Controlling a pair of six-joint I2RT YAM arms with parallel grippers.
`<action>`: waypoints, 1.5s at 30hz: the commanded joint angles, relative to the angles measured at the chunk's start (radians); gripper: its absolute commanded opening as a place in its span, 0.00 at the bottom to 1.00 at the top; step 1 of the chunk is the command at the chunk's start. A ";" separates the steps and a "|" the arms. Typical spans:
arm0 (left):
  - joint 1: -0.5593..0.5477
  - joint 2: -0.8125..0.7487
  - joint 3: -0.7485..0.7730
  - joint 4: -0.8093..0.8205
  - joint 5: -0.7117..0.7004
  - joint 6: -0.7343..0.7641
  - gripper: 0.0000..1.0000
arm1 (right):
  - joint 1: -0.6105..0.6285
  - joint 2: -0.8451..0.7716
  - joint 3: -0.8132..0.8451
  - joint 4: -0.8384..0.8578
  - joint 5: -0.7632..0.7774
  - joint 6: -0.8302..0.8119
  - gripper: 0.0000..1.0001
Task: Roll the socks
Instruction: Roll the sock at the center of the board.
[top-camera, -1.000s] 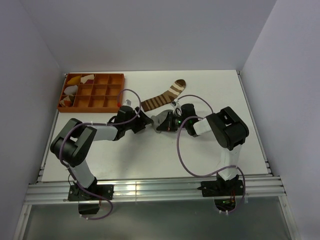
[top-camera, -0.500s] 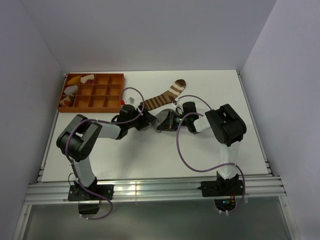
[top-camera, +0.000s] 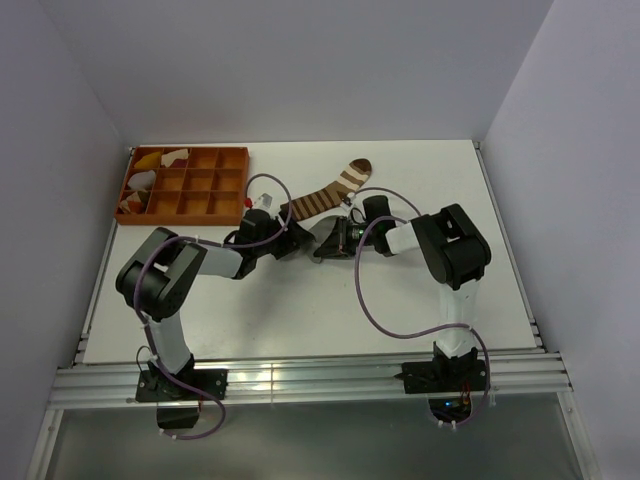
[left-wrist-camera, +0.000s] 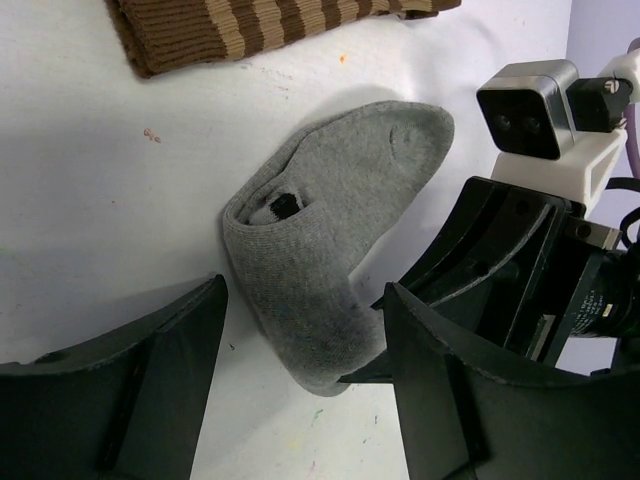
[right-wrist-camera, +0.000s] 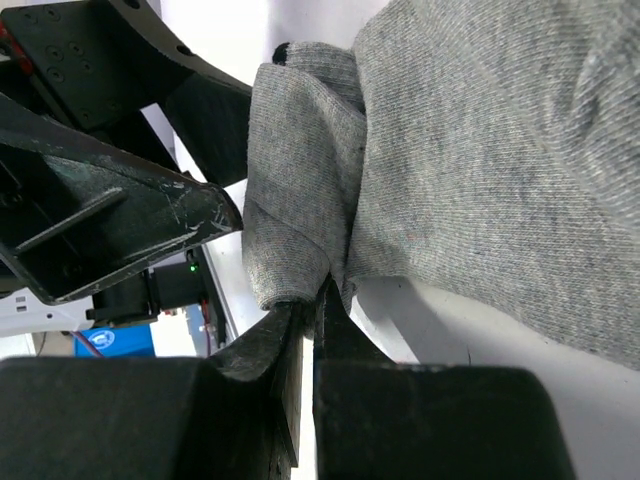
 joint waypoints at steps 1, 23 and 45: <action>-0.006 0.032 -0.015 -0.074 -0.010 0.052 0.68 | -0.008 0.046 0.023 -0.116 0.022 -0.011 0.00; -0.006 0.051 0.063 -0.331 -0.092 0.031 0.00 | 0.027 -0.225 -0.029 -0.264 0.303 -0.292 0.44; 0.002 0.002 0.193 -0.669 -0.048 0.124 0.00 | 0.572 -0.363 -0.124 -0.034 1.265 -0.900 0.67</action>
